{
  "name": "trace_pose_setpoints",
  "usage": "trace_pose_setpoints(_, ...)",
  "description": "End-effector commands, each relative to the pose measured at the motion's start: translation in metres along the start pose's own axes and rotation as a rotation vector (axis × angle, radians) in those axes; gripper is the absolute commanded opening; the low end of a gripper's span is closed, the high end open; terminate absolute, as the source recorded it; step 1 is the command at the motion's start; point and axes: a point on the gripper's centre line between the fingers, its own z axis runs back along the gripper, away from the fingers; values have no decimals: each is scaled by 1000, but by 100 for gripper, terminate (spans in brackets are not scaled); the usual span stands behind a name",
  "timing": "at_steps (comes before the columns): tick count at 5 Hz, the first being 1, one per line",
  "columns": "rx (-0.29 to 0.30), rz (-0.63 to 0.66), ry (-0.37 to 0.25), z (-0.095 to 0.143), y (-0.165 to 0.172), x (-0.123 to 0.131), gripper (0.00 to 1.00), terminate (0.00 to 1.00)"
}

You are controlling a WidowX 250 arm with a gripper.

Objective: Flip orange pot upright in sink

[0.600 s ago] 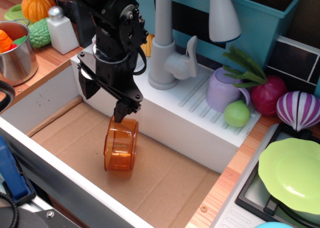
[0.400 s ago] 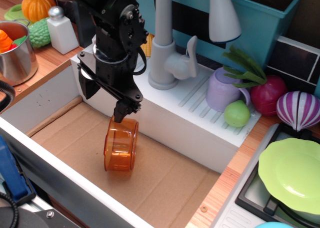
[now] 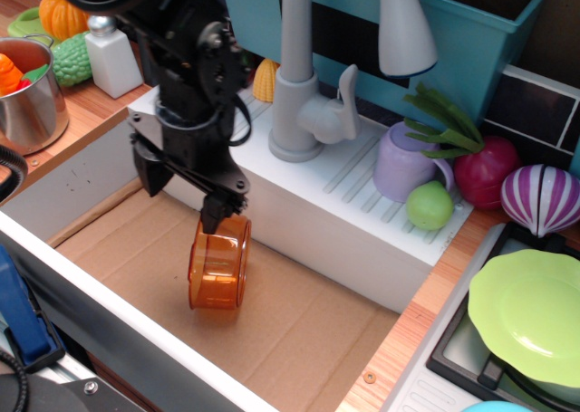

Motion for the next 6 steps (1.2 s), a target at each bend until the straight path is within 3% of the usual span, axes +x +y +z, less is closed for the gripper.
trace_pose_setpoints(1, -101, 66, -29, -1, 12, 4, 100, 0)
trace_pose_setpoints(4, -223, 171, -2, -19, 15, 1, 100, 0)
trace_pose_setpoints(6, -269, 204, -34, -22, -3, 10, 100, 0)
